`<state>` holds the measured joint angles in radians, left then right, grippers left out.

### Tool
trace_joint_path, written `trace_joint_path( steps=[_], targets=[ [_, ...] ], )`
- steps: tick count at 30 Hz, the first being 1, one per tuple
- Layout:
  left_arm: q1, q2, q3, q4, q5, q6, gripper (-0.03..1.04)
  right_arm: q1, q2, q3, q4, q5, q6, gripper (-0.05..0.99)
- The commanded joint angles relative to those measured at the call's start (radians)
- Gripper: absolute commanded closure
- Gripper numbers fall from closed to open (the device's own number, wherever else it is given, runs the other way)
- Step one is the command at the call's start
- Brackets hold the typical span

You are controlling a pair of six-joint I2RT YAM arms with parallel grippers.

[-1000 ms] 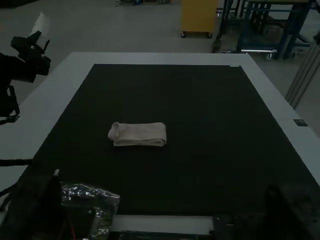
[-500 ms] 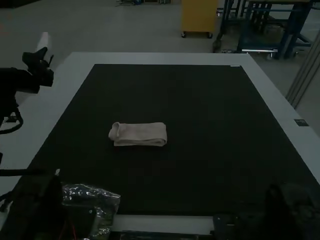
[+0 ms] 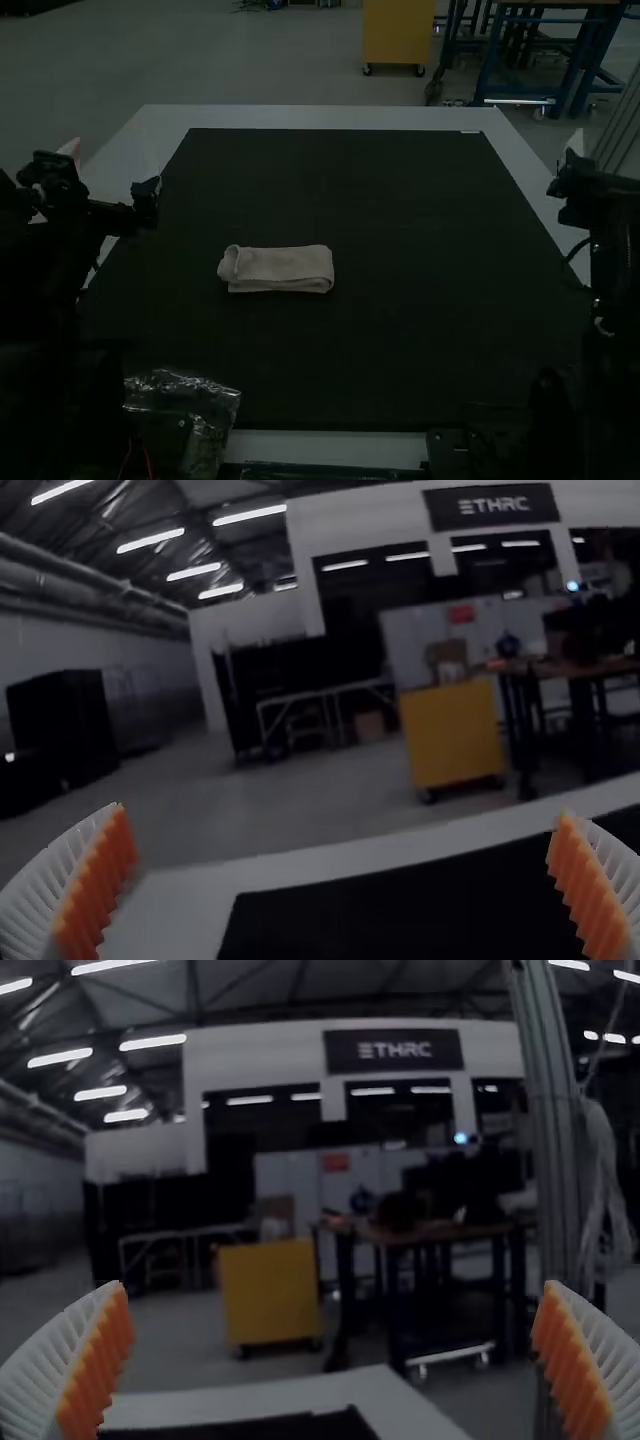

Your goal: Fold the towel.

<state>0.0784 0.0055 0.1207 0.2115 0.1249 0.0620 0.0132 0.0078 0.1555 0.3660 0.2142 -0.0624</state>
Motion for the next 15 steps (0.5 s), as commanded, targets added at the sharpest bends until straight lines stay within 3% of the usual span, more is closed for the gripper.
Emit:
trace_joint_path(
  steps=[1, 3, 5, 8, 11, 15],
  targets=[
    [0.004, -0.006, -0.053, 0.023, -0.091, 0.019, 0.04, 0.007, -0.008, -0.085, 0.044, 0.099, -0.045, 0.02],
    [0.004, -0.006, -0.093, 0.012, -0.208, 0.019, 0.04, 0.005, -0.008, -0.148, 0.077, 0.099, -0.086, 0.02],
    [-0.002, -0.006, -0.122, -0.024, -0.225, 0.016, 0.04, 0.005, -0.008, -0.152, -0.012, 0.094, -0.116, 0.02],
    [0.004, -0.006, -0.121, -0.06, -0.281, -0.022, 0.04, 0.005, -0.008, -0.154, -0.162, 0.067, -0.079, 0.02],
    [0.006, -0.006, -0.121, -0.156, -0.284, -0.062, 0.04, 0.007, -0.008, -0.155, -0.314, 0.047, -0.031, 0.02],
    [0.006, -0.006, -0.121, -0.182, -0.284, -0.079, 0.04, 0.008, -0.008, -0.155, -0.314, 0.024, -0.031, 0.02]
  ],
)
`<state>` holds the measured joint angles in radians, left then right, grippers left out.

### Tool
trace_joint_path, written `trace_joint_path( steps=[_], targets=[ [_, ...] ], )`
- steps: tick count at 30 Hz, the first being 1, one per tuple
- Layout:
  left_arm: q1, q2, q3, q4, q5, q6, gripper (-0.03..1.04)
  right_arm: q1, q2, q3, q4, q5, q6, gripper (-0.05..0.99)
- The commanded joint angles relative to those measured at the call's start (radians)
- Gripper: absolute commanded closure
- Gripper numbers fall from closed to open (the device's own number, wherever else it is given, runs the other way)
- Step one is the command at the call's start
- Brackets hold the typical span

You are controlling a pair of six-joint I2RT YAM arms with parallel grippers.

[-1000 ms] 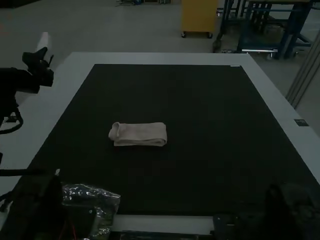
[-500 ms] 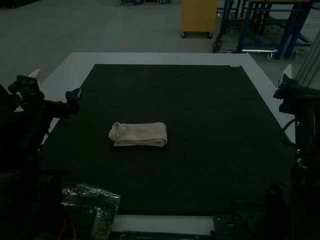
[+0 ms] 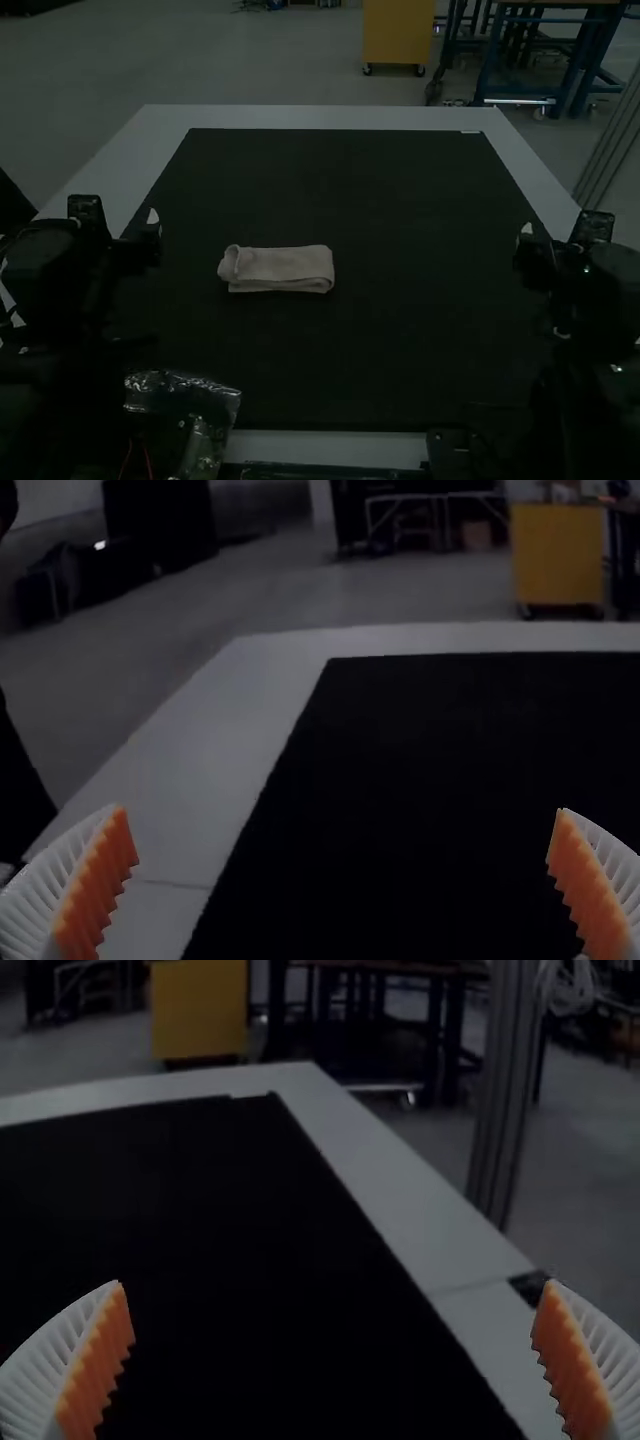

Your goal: Fold the towel.

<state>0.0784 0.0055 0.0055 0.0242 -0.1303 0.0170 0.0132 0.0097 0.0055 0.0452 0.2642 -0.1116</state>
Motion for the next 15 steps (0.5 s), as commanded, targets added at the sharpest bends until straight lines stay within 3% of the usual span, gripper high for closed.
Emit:
trace_joint_path(
  steps=[1, 5, 15],
  targets=[
    [0.004, -0.006, -0.006, 0.003, -0.029, -0.034, 0.04, 0.008, -0.01, -0.006, 0.002, -0.056, 0.02, 0.02],
    [0.001, -0.006, -0.006, 0.002, -0.029, -0.034, 0.04, 0.008, -0.01, -0.006, -0.028, -0.198, 0.018, 0.02],
    [0.001, -0.006, -0.006, 0.002, -0.029, -0.034, 0.04, 0.01, -0.01, -0.006, -0.03, -0.2, 0.018, 0.02]
  ],
)
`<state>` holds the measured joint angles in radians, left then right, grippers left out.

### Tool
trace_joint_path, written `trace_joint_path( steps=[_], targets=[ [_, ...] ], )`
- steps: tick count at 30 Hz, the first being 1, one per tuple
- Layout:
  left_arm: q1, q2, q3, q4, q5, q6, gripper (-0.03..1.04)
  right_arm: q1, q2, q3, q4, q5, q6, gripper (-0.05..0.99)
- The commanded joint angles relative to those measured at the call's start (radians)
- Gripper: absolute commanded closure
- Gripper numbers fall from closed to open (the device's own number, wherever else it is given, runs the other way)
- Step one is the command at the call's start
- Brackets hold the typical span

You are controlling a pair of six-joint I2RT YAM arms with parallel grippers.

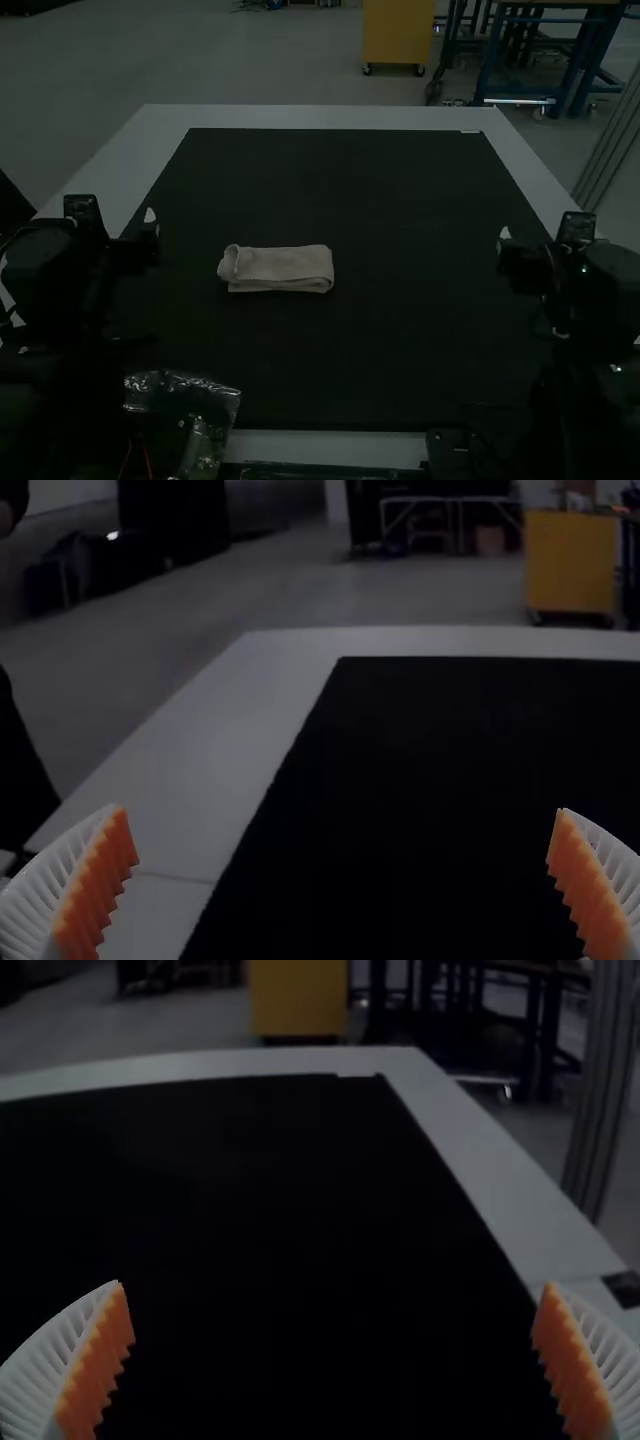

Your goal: Fold the towel.

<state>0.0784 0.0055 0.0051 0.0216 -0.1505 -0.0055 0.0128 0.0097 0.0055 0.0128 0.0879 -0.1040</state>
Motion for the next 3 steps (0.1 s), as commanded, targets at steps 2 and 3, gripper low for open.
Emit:
trace_joint_path(
  steps=[2, 3],
  targets=[
    [0.0, -0.006, -0.005, 0.005, -0.009, -0.011, 0.04, 0.009, -0.01, -0.006, 0.003, -0.024, 0.01, 0.02],
    [0.0, -0.006, -0.005, 0.005, -0.009, -0.011, 0.04, 0.009, -0.011, -0.006, 0.003, -0.024, 0.01, 0.02]
  ],
)
